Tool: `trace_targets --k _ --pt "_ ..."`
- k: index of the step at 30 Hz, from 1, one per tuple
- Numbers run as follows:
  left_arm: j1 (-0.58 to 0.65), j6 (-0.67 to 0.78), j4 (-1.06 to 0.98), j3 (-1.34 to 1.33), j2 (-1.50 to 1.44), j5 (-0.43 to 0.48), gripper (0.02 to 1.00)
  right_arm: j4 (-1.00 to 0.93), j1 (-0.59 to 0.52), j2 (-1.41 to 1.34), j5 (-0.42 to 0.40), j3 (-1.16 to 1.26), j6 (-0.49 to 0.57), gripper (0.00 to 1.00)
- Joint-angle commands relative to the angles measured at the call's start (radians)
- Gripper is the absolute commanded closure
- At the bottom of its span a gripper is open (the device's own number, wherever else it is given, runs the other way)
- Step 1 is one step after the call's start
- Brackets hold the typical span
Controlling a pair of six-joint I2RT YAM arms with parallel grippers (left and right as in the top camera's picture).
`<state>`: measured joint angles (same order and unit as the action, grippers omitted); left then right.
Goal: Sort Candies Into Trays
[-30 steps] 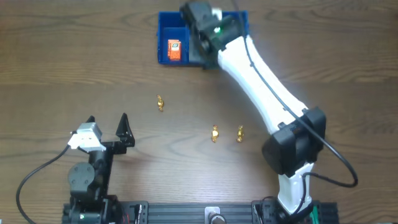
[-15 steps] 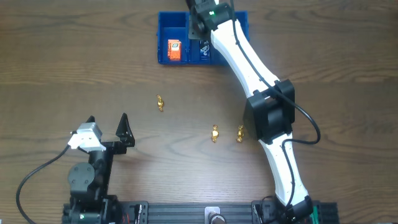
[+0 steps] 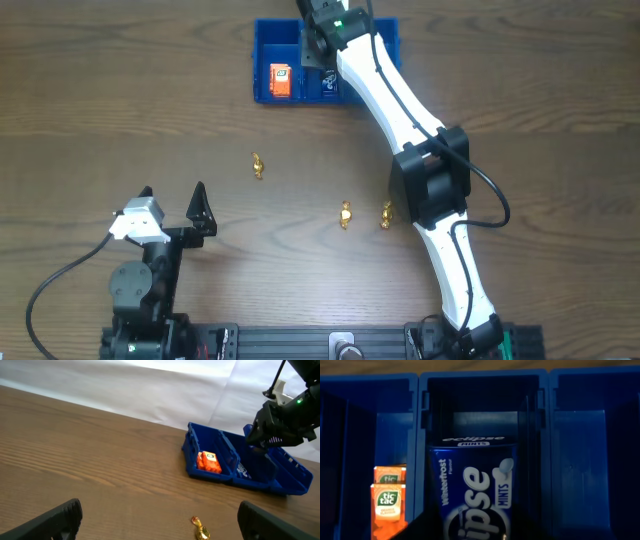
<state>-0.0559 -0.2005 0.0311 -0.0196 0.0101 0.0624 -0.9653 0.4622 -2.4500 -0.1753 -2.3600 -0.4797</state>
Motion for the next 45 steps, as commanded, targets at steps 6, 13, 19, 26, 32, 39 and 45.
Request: trace_targets --k 6,13,19,26,32,39,45 --pt "0.004 0.021 0.042 0.015 -0.006 0.009 0.020 -0.047 0.009 0.042 -0.007 -0.010 0.017 0.189" --pt "0.004 0.021 0.042 0.015 -0.006 0.009 0.020 -0.230 0.171 0.148 -0.006 -0.010 -0.034 0.180" --pt "0.004 0.021 0.042 0.015 -0.006 0.009 0.020 -0.301 0.336 0.148 -0.005 0.077 -0.169 0.167" --pt "0.004 0.021 0.042 0.015 -0.006 0.009 0.020 -0.062 0.407 0.144 0.061 0.350 -0.232 0.187" --pt "0.004 0.021 0.042 0.015 -0.006 0.009 0.020 0.027 0.406 0.090 0.068 0.375 -0.262 0.213" --pt "0.004 0.021 0.042 0.015 -0.006 0.009 0.020 0.048 0.399 0.051 0.060 0.375 -0.285 0.233" --pt "0.004 0.021 0.042 0.015 -0.006 0.009 0.023 0.037 0.398 0.033 0.038 0.375 -0.314 0.253"
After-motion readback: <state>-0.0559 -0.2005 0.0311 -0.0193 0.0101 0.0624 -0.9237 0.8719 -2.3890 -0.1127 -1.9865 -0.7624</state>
